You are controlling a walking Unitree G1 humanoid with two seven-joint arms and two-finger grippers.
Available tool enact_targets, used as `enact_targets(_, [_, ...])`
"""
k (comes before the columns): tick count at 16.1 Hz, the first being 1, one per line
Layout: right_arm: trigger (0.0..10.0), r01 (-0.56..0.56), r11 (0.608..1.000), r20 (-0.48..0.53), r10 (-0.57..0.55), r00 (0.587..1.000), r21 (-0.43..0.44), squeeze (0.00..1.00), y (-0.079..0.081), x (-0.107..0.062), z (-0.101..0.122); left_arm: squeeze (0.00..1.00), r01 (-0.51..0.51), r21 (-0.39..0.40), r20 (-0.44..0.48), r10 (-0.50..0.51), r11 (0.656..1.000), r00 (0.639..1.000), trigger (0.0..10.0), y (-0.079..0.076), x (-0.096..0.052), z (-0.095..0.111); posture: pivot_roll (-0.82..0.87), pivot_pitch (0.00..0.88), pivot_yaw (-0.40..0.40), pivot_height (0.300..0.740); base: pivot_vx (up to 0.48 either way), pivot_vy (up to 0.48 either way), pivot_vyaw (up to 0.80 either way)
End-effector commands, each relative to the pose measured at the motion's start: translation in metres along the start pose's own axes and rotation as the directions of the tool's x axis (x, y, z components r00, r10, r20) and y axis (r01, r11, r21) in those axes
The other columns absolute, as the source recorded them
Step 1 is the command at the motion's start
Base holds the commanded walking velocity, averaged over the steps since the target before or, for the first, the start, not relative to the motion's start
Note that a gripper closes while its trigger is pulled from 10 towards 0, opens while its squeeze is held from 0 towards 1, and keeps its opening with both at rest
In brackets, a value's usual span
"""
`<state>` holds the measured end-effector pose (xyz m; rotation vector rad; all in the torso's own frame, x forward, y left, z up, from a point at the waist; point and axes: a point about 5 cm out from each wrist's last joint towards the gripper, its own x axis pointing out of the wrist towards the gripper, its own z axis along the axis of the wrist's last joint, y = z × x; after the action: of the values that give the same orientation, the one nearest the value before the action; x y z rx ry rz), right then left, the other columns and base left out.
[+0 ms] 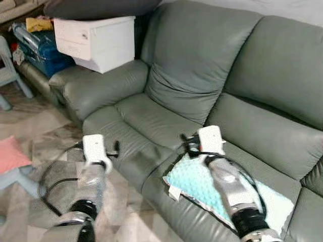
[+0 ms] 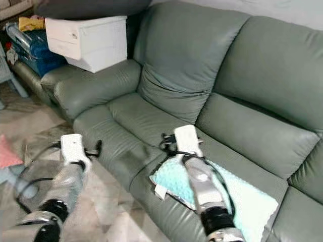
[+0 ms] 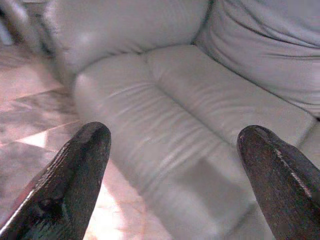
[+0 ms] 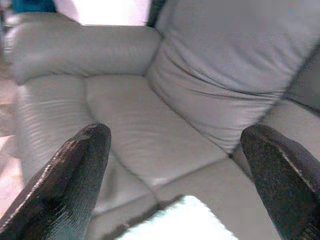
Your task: Move the pillow to the sofa
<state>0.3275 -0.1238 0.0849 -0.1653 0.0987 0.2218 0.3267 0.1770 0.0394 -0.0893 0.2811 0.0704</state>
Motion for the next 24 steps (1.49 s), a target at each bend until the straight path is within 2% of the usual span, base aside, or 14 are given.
enact_targets(1, [10.0, 0.006, 1.000, -0.004, -0.006, 1.000, 0.027, 0.00, 0.0000, 0.0003, -0.0004, 0.00, -0.001, 0.004, 0.004, 0.001, 1.000, 1.000, 10.0, 0.0029, 0.0023, 0.0052, -0.09, 0.000, 0.026, 0.740, 0.000, 0.000, 0.00])
enact_targets(5, [10.0, 0.009, 0.999, 0.000, -0.009, 1.000, 0.045, 0.00, 0.0001, -0.0001, 0.0001, 0.00, -0.006, 0.005, 0.002, 0.006, 1.000, 1.000, 10.0, 0.0060, 0.0029, 0.0068, -0.09, 0.000, 0.030, 0.740, 0.000, 0.000, 0.00])
enact_targets(24, [10.0, -0.005, 0.999, -0.001, 0.006, 1.000, 0.041, 0.00, 0.0017, 0.0013, 0.0006, 0.00, 0.002, -0.003, -0.009, -0.003, 1.000, 1.000, 10.0, 0.0018, 0.0033, 0.0054, -0.09, 0.000, 0.029, 0.740, 0.000, 0.480, 0.00])
